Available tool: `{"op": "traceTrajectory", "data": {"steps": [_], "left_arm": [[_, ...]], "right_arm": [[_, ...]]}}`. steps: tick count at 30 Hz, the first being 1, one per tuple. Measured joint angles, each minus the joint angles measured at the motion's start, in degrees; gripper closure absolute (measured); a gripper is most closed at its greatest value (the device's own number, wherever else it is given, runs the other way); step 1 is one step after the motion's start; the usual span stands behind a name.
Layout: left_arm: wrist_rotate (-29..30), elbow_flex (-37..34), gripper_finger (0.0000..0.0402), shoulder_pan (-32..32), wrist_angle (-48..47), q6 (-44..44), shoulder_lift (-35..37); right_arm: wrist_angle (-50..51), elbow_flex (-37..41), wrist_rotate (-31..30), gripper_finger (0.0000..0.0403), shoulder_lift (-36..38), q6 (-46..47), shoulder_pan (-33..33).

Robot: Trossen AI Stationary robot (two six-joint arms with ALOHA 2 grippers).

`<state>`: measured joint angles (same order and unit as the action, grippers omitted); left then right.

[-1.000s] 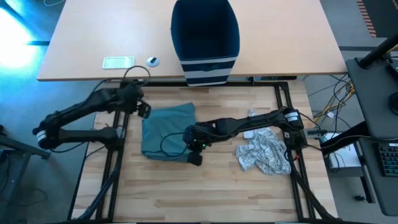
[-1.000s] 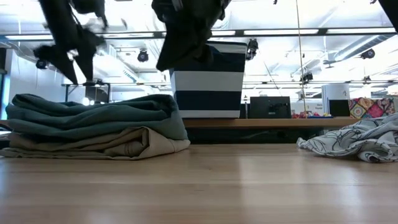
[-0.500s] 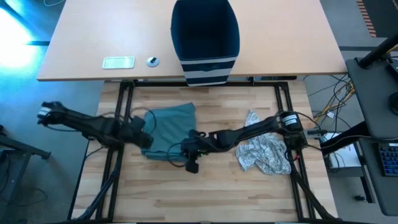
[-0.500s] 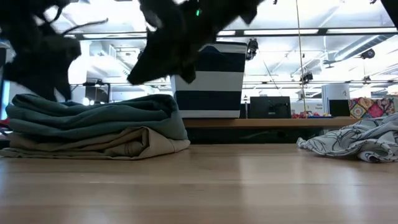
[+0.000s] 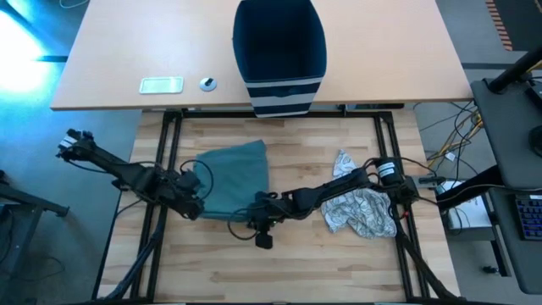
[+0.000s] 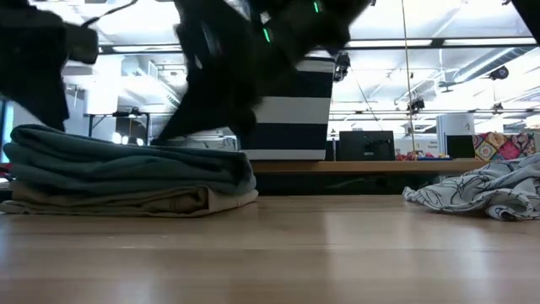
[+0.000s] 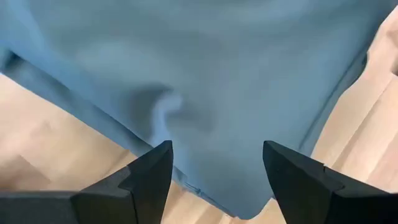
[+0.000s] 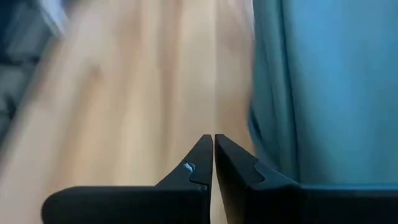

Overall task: Fold Laundry from Bin
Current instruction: Fold the white shirt

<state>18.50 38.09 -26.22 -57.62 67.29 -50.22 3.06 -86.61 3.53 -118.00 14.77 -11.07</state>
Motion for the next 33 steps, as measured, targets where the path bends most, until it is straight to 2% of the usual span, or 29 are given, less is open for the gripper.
{"op": "traceTrajectory", "data": {"steps": [3,9,12,14,19,25,27,30,33], "left_arm": [[2.3,1.5,0.0169,0.1,-1.7,-1.3,0.6],[6.1,-1.1,0.0169,0.1,-1.4,-1.3,-0.1],[5.7,-3.7,0.0169,-1.1,0.6,-2.1,0.0],[4.2,-5.2,0.0169,-2.5,1.7,-2.8,0.1],[0.9,-7.5,0.0169,-6.3,2.0,-3.5,-0.1],[-2.4,-3.8,0.0169,-7.3,-2.4,-4.9,0.5],[-0.2,-0.6,0.0169,-6.9,-5.0,-4.9,1.3],[6.4,3.9,0.0169,-5.9,-7.7,-4.9,2.9],[12.0,6.4,0.0169,-4.1,-8.0,-5.0,4.4]], "right_arm": [[-3.4,-3.0,-1.3,0.0390,0.7,1.0,0.0],[-21.2,-4.8,-15.3,0.0390,-5.5,1.2,0.5],[-28.2,-6.6,-17.0,0.0390,-10.9,2.6,1.1],[-29.3,-8.8,-17.1,0.0390,-14.5,3.5,1.4],[-23.2,-14.3,-15.1,0.0390,-20.4,5.3,1.4],[-8.7,-22.5,-7.6,0.0390,-19.5,4.7,1.2],[-3.1,-26.3,-6.2,0.0390,-18.2,3.7,1.0],[3.5,-29.5,-6.7,0.0390,-13.5,1.5,0.6],[7.9,-29.0,-10.2,0.0390,-7.4,1.0,0.4]]}}
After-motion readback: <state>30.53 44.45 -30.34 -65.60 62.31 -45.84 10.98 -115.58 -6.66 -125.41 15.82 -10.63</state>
